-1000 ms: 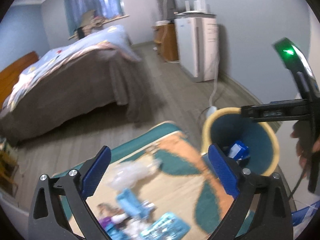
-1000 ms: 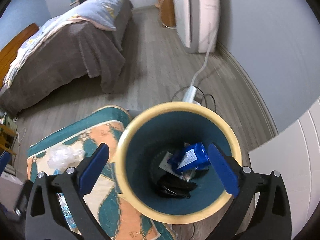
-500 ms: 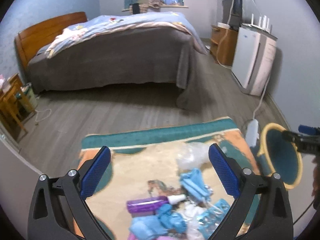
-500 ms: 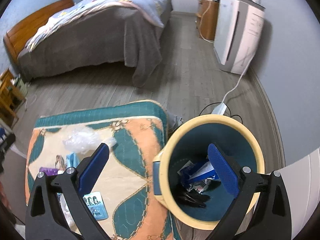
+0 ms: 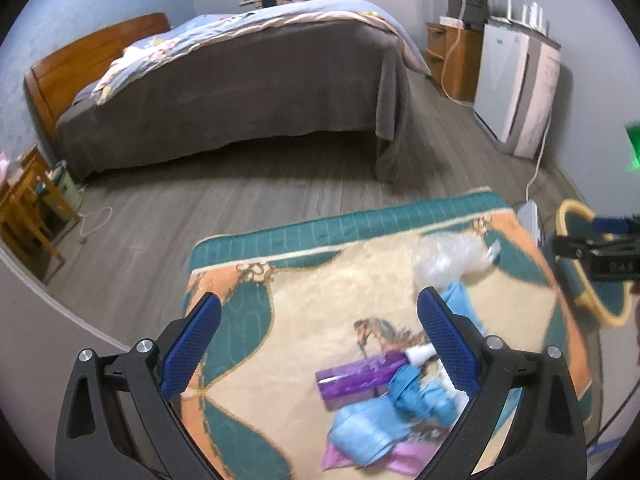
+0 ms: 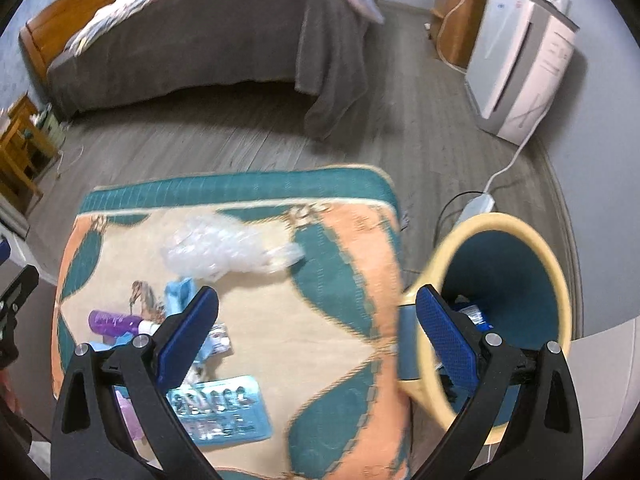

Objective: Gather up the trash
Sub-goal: 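Return both open tools over the stool toward the blue masks, then grasp a blue mask with the right tool while the left tool grasps another blue mask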

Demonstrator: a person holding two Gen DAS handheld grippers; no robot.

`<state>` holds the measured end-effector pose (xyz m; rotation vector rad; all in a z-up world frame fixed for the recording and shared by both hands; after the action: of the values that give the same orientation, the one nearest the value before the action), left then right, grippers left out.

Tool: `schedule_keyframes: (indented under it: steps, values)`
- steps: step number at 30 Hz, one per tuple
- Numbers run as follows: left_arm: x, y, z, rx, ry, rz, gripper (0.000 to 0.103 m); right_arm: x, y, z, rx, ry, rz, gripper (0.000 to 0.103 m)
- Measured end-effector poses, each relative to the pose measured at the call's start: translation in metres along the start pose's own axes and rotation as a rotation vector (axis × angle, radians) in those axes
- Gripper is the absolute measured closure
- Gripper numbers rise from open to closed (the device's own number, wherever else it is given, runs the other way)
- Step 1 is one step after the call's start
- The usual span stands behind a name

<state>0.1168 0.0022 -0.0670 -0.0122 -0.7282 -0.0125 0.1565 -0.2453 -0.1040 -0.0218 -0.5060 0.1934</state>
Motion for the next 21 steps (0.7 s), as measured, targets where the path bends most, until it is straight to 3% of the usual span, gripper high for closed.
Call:
schedule_keyframes:
  steps: [5, 15, 17, 21]
  values:
    - [-0.014, 0.009, -0.006, 0.023, 0.028, -0.055, 0.006, 0.002, 0.033, -0.015, 0.027, 0.039, 0.018, 0.006]
    - [-0.025, 0.032, -0.017, 0.005, 0.082, -0.023, 0.006, -0.004, 0.082, -0.053, 0.057, 0.150, 0.056, 0.006]
    - [-0.031, 0.032, -0.019, -0.018, 0.102, -0.030, 0.006, -0.006, 0.088, -0.059, 0.075, 0.174, 0.053, 0.010]
    - [-0.036, 0.029, -0.020, -0.039, 0.113, -0.059, 0.006, -0.013, 0.098, -0.076, 0.121, 0.241, 0.058, 0.037]
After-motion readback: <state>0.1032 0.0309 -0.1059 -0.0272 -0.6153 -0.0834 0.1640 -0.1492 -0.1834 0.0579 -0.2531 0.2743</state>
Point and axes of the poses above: each gripper's, at about its wrist camera, not at the fingertips, and z roughly against the way its jaws point, y to its left, x to its top, the point moved 2 cm from there along -z, roughly the way its jaws point, and after that the axes turned 9 degrees about z, right-handed, at the moved point
